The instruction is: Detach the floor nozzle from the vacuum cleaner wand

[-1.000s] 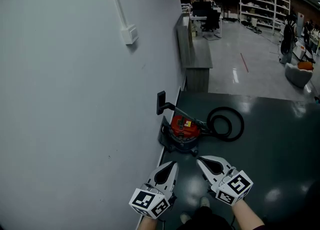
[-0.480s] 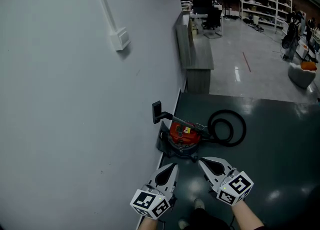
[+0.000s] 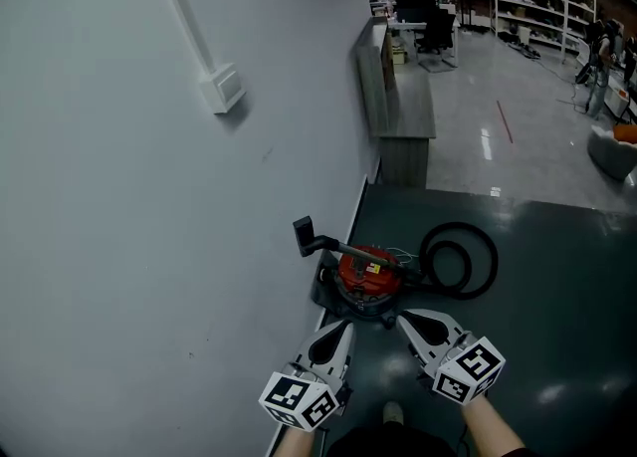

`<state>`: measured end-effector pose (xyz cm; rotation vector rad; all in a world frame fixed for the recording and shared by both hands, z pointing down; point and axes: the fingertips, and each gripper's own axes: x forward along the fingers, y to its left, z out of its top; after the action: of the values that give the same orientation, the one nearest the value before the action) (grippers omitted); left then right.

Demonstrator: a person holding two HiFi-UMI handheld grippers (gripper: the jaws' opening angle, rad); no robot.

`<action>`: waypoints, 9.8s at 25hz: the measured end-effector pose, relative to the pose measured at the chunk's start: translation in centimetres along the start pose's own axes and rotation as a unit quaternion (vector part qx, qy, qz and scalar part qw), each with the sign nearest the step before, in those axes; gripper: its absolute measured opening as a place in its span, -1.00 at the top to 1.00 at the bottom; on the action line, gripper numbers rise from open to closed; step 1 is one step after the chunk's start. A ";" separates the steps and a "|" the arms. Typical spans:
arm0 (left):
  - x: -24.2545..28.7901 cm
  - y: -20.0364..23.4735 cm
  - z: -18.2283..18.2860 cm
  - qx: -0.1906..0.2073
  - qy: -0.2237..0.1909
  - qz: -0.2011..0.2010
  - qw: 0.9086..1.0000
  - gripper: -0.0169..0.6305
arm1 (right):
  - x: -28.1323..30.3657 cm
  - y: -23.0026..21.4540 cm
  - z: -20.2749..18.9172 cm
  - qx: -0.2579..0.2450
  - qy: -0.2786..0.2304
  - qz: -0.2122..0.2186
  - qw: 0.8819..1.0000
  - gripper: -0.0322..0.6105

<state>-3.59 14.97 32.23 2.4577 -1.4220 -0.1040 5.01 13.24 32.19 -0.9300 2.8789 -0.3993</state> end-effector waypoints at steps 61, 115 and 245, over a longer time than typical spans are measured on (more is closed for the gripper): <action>16.1 19.3 -5.0 -0.081 0.037 0.117 0.989 0.94 | 19.1 -17.0 -7.9 0.034 0.122 0.060 0.990 0.85; 18.6 29.8 -11.5 -0.359 -0.077 0.382 0.848 0.32 | 28.0 -18.7 -24.9 -0.350 0.197 0.214 0.890 0.36; 14.8 21.3 6.8 -0.007 -0.043 0.220 0.974 0.39 | 24.9 -16.1 -3.0 -0.053 0.099 0.121 0.986 0.74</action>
<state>-15.28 -9.13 33.26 2.0863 -1.9569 -0.1235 -6.59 -13.27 39.35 -0.5697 3.1712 -0.3369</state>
